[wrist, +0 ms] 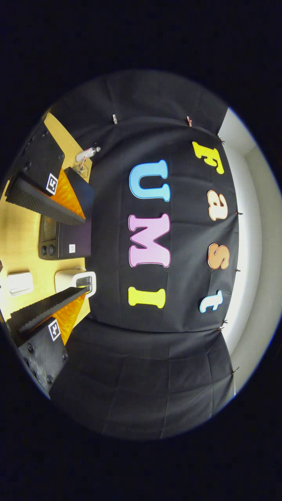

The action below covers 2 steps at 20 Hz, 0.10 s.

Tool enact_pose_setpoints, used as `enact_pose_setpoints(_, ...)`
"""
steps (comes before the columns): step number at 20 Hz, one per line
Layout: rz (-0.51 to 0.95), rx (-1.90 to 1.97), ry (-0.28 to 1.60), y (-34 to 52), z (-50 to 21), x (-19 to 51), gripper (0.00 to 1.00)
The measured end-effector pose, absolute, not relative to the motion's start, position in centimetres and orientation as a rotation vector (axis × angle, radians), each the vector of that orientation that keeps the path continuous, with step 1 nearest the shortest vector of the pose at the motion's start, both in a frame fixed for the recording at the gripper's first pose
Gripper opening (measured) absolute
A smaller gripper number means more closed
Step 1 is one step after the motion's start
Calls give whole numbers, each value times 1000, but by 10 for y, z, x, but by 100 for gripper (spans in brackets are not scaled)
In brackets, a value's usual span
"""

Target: Open the toaster oven, put the food inside, and close the toaster oven door.

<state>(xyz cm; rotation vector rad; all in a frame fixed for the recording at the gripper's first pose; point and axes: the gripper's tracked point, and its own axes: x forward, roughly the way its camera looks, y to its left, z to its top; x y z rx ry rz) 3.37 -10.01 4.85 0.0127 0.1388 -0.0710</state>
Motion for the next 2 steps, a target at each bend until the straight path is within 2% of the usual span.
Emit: enact_pose_setpoints(2, -70, 12, 148, -97, 46, 35, 99)
